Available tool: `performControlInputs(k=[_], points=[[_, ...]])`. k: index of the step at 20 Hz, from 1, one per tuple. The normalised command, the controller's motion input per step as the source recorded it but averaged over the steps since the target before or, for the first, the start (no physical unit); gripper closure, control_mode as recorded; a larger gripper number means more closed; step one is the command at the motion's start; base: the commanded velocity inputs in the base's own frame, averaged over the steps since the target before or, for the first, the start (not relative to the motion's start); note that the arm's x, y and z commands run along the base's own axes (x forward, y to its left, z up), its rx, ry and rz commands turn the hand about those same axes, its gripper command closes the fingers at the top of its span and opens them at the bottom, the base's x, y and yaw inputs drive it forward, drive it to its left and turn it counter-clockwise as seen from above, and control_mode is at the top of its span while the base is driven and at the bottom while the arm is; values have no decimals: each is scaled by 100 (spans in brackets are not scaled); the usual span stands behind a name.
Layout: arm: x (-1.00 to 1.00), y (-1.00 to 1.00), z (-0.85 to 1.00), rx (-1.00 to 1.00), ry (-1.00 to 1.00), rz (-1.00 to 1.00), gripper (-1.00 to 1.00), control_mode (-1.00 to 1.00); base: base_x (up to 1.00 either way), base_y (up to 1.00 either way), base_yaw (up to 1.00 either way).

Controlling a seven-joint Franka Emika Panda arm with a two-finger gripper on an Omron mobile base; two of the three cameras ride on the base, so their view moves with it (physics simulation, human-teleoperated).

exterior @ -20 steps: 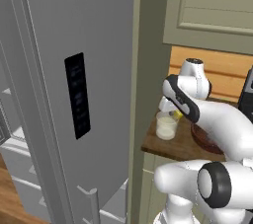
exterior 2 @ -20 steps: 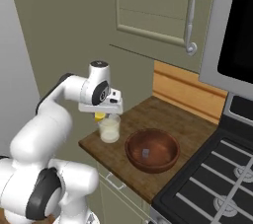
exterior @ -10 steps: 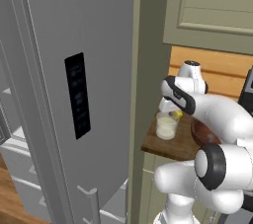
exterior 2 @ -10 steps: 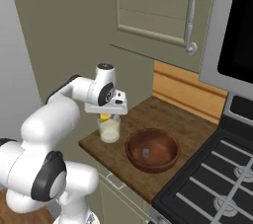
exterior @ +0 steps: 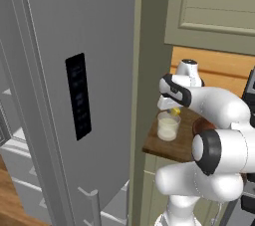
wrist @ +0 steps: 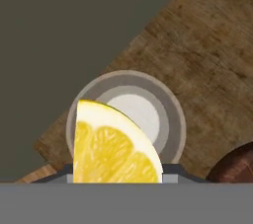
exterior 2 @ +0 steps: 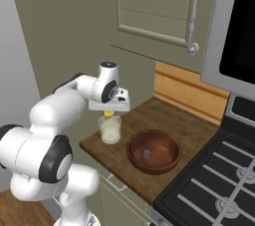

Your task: Grab a lemon wedge from the fridge and one ice cube from the ice bowl, and put them in the glass of lemonade.

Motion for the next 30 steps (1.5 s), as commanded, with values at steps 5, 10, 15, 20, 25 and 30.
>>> performControlInputs(k=[5,10,15,20,25,30], points=[[2,0,-17,0,0,0,100,-100,0,0,0],[25,0,-9,0,0,0,100,-100,0,0,0],[16,0,0,0,0,0,100,-100,0,0,0],[0,0,0,0,0,0,-100,-100,0,0,0],[0,0,0,0,0,0,-100,-100,0,0,0],[0,0,0,0,0,0,-100,-100,0,0,0]])
